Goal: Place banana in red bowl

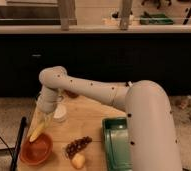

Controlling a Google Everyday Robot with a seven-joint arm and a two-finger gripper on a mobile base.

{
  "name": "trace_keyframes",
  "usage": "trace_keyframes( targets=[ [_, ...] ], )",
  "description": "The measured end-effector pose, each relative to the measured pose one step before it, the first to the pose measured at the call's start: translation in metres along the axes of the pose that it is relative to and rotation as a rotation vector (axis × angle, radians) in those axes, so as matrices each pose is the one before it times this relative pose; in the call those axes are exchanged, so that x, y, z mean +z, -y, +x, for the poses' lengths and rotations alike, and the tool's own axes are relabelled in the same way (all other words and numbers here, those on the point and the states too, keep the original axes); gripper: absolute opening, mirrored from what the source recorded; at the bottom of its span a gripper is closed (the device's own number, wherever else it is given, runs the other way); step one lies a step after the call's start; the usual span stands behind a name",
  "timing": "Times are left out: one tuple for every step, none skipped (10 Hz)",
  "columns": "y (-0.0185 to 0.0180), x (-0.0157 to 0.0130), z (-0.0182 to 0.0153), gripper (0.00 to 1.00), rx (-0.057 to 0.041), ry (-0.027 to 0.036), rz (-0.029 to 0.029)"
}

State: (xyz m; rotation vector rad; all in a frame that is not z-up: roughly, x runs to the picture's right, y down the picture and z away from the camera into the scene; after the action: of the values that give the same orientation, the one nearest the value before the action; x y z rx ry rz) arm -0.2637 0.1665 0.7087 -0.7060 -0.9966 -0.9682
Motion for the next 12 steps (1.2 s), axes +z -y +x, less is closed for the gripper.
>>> trace_keyframes(
  targets=[
    [0.00497, 0.00431, -0.00309, 0.00, -0.02758, 0.01624, -0.01016],
    [0.00395, 0.00483, -0.00339, 0.00, -0.02649, 0.01566, -0.01400],
    [0.00710, 0.00785, -0.00549, 0.00, -0.03705, 0.01870, -0.01706],
    [0.00082, 0.00433, -0.00295, 0.00, -0.02417, 0.00763, -0.01306],
    [0.00027, 0.00427, -0.00283, 0.00, -0.02547, 0.00275, -0.01361],
    [0.00224, 0.00705, -0.00480, 0.00, -0.03261, 0.00313, -0.01732],
    [0.00089, 0.00630, -0.00426, 0.00, -0.02692, 0.00496, -0.01624],
    [-0.00329, 0.00486, -0.00215, 0.00, -0.02045, 0.00516, -0.01866],
    [0.00070, 0.00535, -0.00292, 0.00, -0.02408, 0.00551, -0.01448],
    [0.00139, 0.00497, -0.00301, 0.03, -0.02011, 0.00769, -0.01338],
    [-0.00132, 0.00379, -0.00073, 0.11, -0.01170, 0.00855, -0.01248],
    [-0.00219, 0.00249, 0.00012, 0.22, -0.00506, 0.00728, -0.01045]
  ],
)
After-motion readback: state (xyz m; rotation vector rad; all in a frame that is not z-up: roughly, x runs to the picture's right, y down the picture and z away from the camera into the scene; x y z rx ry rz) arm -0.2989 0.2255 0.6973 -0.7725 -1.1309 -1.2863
